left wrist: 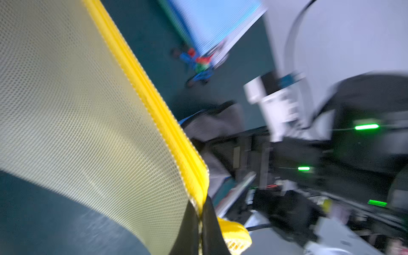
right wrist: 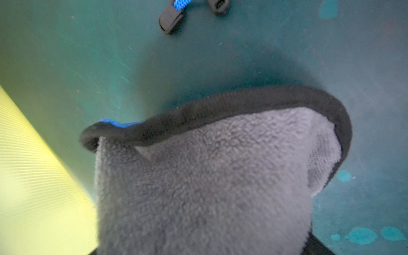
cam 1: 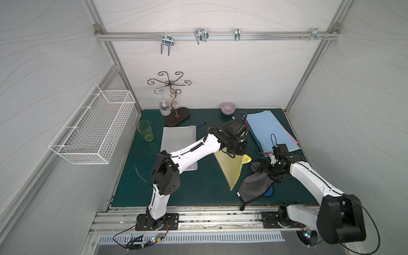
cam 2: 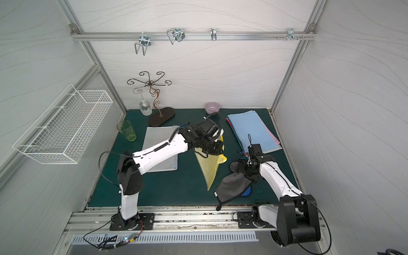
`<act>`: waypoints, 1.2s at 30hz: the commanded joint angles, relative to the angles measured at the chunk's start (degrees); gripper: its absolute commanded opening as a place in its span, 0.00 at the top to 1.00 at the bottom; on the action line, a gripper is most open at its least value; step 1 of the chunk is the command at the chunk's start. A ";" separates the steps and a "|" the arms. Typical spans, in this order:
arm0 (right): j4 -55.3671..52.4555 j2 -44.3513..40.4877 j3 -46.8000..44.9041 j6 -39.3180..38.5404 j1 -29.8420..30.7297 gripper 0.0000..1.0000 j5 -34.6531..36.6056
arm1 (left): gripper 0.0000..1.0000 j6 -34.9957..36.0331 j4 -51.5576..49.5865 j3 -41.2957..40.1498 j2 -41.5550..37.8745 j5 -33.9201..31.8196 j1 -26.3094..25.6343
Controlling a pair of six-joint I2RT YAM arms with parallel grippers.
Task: Wipe the document bag
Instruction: Adjust the document bag at the center of the board.
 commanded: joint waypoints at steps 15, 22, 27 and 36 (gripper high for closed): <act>3.70 2.12 -2.02 -1.11 0.98 0.21 -0.93 | 1.00 -36.33 82.63 -69.77 -17.89 9.34 16.71; 1.30 -1.68 -1.48 -0.76 2.17 0.30 -0.91 | 1.00 -42.64 98.18 -77.39 -7.06 6.87 16.25; -3.50 -7.65 -0.19 1.51 5.26 0.41 2.46 | 0.75 -40.61 92.92 -77.42 -9.57 6.18 14.21; -11.15 -12.38 5.22 3.99 12.75 0.57 7.01 | 0.45 -28.91 64.03 -76.23 -30.01 1.07 12.27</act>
